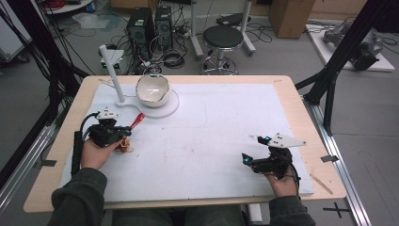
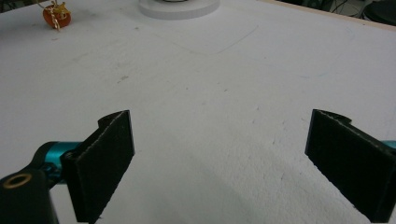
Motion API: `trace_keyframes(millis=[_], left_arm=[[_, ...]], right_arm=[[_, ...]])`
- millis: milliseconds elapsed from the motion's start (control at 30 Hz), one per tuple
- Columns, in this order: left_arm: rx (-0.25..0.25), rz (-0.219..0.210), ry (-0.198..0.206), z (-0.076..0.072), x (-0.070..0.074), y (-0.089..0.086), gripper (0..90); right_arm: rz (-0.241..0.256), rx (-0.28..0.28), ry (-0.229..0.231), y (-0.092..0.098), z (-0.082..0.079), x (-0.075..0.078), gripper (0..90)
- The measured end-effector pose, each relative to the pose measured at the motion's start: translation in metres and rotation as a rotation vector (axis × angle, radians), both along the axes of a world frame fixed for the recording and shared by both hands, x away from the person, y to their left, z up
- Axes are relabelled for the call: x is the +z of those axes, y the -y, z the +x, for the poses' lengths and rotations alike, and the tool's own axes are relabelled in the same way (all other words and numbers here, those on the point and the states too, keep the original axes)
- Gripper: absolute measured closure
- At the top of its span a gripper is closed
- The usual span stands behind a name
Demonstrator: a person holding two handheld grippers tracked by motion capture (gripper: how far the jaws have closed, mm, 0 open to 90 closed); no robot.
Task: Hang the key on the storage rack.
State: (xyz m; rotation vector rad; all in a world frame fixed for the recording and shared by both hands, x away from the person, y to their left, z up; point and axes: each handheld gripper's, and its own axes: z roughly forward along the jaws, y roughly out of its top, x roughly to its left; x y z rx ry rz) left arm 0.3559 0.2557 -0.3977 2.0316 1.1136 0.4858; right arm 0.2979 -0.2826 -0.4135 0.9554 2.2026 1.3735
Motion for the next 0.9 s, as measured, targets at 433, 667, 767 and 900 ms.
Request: trace_keyframes(millis=[433,667,767,900], left_arm=[[-0.005,-0.069,0.086,-0.018,0.001,-0.020,86.6],[-0.020,-0.094,0.121,-0.025,0.006,-0.026,86.6],[-0.019,-0.100,0.136,-0.027,0.008,-0.028,86.6],[-0.019,-0.111,0.153,-0.028,0.010,-0.029,86.6]], right_arm=[[-0.017,0.005,-0.006,-0.005,0.003,0.000,7.1],[-0.025,0.004,-0.007,-0.006,0.003,-0.001,7.1],[-0.024,0.005,-0.012,-0.006,0.003,-0.002,7.1],[-0.028,0.008,-0.013,-0.006,0.003,-0.002,7.1]])
